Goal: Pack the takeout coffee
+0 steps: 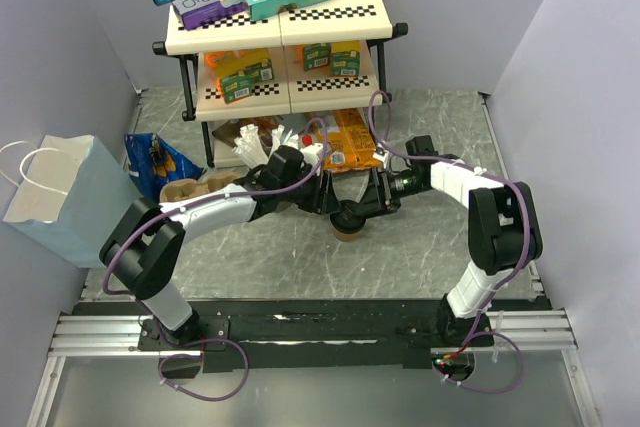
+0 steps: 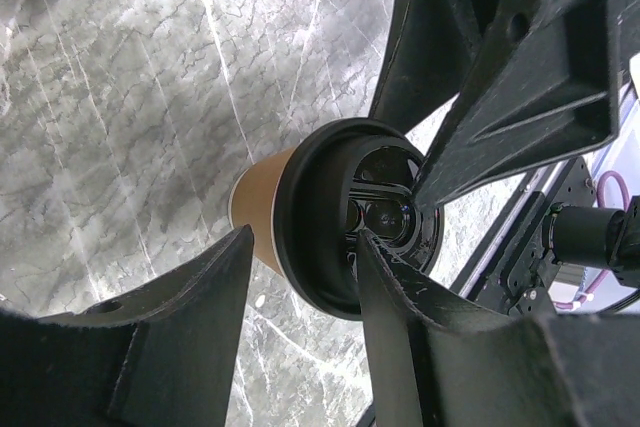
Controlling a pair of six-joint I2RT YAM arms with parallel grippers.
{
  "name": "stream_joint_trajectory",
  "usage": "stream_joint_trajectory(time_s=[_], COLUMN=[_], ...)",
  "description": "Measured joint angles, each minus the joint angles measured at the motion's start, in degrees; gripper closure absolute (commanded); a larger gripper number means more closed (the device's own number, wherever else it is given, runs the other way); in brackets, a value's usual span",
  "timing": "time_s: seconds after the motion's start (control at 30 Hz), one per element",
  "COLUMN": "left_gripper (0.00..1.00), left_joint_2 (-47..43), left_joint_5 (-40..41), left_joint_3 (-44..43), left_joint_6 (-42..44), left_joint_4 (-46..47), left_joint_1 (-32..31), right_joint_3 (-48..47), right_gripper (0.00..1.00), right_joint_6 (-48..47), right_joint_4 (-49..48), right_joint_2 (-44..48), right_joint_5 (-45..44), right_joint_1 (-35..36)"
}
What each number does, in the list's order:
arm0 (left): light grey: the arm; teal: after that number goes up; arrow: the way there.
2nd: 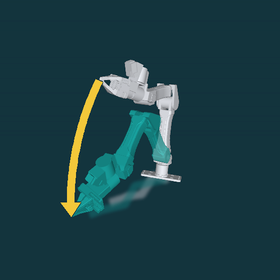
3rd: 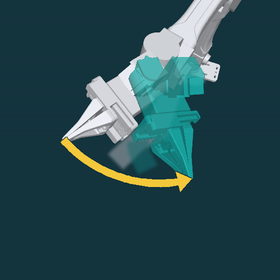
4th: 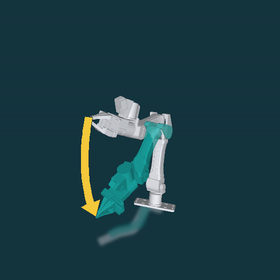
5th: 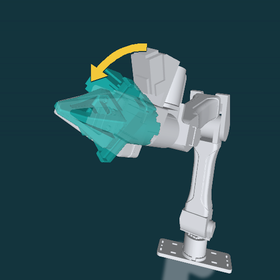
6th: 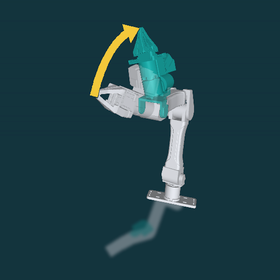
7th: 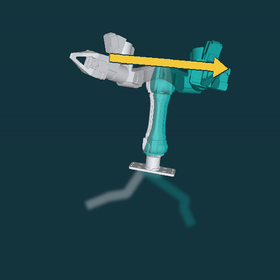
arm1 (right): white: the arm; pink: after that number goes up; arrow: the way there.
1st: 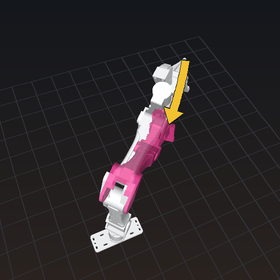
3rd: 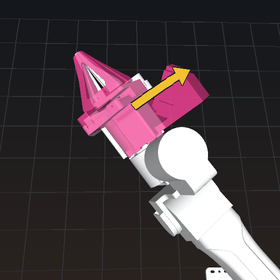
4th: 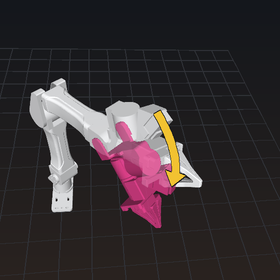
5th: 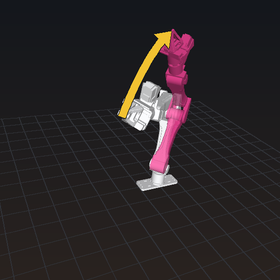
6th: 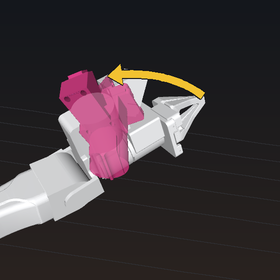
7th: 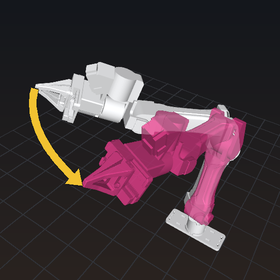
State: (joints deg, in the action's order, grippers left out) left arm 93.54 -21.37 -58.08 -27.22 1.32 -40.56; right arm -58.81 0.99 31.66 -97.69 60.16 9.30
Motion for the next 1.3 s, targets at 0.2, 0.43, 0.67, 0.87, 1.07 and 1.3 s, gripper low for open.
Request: stream_joint_trajectory(time_s=[0.2,0.43,0.67,0.87,1.07,1.3], left_gripper=[0.48,0.48,0.50,0.53,0.55,0.57], left_joint_2=[-0.1,-1.6,-2.1,-1.4,0.2,1.1], left_joint_5=[-0.6,-1.6,-1.7,-1.7,-1.5,-1.4], left_joint_3=[0.2,2.9,4.5,4.3,3.1,3.1], left_joint_6=[0.0,-0.9,-1.2,-2.2,-3.3,-4.1], left_joint_4=[0.0,0.7,2.8,3.6,4.3,6.2], left_joint_1=[0.5,0.9,1.0,1.0,1.5,1.8], right_joint_3=[-0.1,-0.3,-0.5,-0.8,-1.3,-1.7], right_gripper=[0.40,0.41,0.40,0.40,0.40,0.40], right_joint_6=[0.0,0.5,0.7,0.7,0.8,0.8], right_joint_4=[0.1,0.1,0.1,0.2,1.3,2.2], right_joint_2=[-0.6,-1.2,-2.0,-2.1,-2.9,-3.4], right_joint_5=[-0.7,-0.4,0.3,0.2,0.3,0.4], right_joint_1=[0.9,1.1,1.3,1.3,1.3,1.3])
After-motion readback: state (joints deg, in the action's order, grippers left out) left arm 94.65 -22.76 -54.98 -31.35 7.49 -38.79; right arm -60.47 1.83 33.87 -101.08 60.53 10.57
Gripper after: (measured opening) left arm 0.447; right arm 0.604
